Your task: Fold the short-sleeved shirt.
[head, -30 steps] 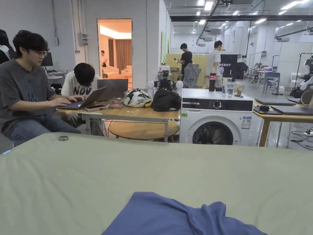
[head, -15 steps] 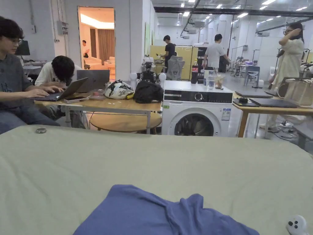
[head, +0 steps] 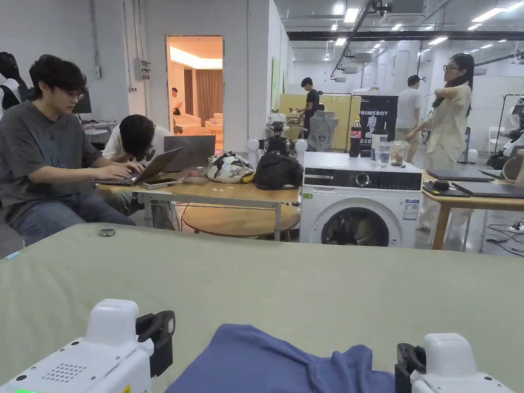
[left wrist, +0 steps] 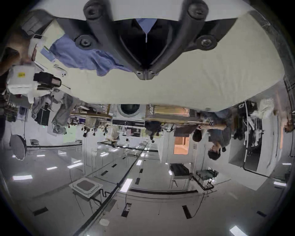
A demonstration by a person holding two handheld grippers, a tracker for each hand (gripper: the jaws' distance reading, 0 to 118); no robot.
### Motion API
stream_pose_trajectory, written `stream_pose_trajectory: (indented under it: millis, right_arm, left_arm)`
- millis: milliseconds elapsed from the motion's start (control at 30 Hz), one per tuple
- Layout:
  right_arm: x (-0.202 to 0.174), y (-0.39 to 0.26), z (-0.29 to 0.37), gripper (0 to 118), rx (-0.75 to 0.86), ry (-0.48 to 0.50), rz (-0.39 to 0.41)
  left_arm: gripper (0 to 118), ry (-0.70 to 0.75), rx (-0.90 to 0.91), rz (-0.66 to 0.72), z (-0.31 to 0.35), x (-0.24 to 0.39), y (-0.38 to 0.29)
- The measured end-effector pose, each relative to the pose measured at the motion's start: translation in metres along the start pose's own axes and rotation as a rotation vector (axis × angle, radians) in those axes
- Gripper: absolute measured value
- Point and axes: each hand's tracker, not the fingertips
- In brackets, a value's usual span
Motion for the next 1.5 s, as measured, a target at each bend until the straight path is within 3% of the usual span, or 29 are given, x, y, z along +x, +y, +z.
stream_pose_trajectory:
  millis: [133, 233, 300, 367, 467, 700, 800, 867, 900, 1067, 1100, 1167, 1233, 1367, 1433, 1500]
  right_arm:
    - [-0.003, -0.006, -0.002, 0, -0.028, 0.023, 0.014]
    - [-0.001, -0.009, 0.002, 0, -0.043, 0.058, 0.025]
    - [0.0, -0.014, 0.004, 0, -0.057, 0.071, 0.011]
    - [0.003, -0.02, 0.004, 0, -0.088, 0.117, -0.021]
    - [0.004, -0.026, 0.005, 0, -0.113, 0.138, -0.026]
    - [0.015, -0.036, 0.013, 0, -0.139, 0.148, -0.04]
    - [0.027, -0.038, 0.016, 0, -0.151, 0.129, -0.053]
    - [0.038, -0.041, 0.016, 0, -0.158, 0.106, -0.077]
    - [0.043, -0.042, 0.015, 0, -0.167, 0.098, -0.093]
    - [0.079, -0.039, 0.002, 0, -0.186, 0.064, -0.13]
    - [0.089, -0.034, -0.004, 12, -0.201, 0.056, -0.132]
    - [0.113, -0.03, -0.027, 56, -0.248, 0.016, -0.122]
    - [0.132, -0.026, -0.056, 58, -0.313, 0.065, -0.115]
    - [0.157, -0.017, -0.135, 58, -0.517, 0.165, -0.198]
    - [0.163, -0.021, -0.172, 58, -0.621, 0.179, -0.256]
    - [0.164, -0.031, -0.204, 58, -0.685, 0.167, -0.258]
  left_arm:
    - [0, 0.009, -0.052, 0.009, 0.002, -0.012, -0.002]
    - [2, 0.043, -0.122, 0.092, 0.02, -0.046, -0.005]
    - [43, 0.139, -0.171, 0.184, 0.036, -0.07, -0.02]
    - [66, 0.165, -0.222, 0.309, 0.046, -0.095, -0.046]
    - [66, 0.19, -0.341, 0.433, 0.049, -0.113, -0.082]
    - [66, 0.251, -0.57, 0.449, 0.018, -0.111, -0.147]
    - [41, 0.281, -0.643, 0.381, 0.008, -0.105, -0.15]
    - [14, 0.279, -0.651, 0.281, 0.007, -0.099, -0.146]
    - [6, 0.263, -0.645, 0.299, 0.009, -0.097, -0.149]
    - [3, 0.265, -0.657, 0.36, 0.004, -0.095, -0.155]
    - [3, 0.264, -0.657, 0.361, 0.004, -0.095, -0.156]
    - [3, 0.258, -0.672, 0.347, 0.005, -0.088, -0.151]
    - [3, 0.268, -0.691, 0.335, 0.002, -0.085, -0.148]
    - [3, 0.267, -0.71, 0.299, 0.002, -0.08, -0.145]
    - [3, 0.265, -0.71, 0.312, 0.003, -0.082, -0.144]
    - [3, 0.265, -0.706, 0.333, 0.005, -0.082, -0.143]
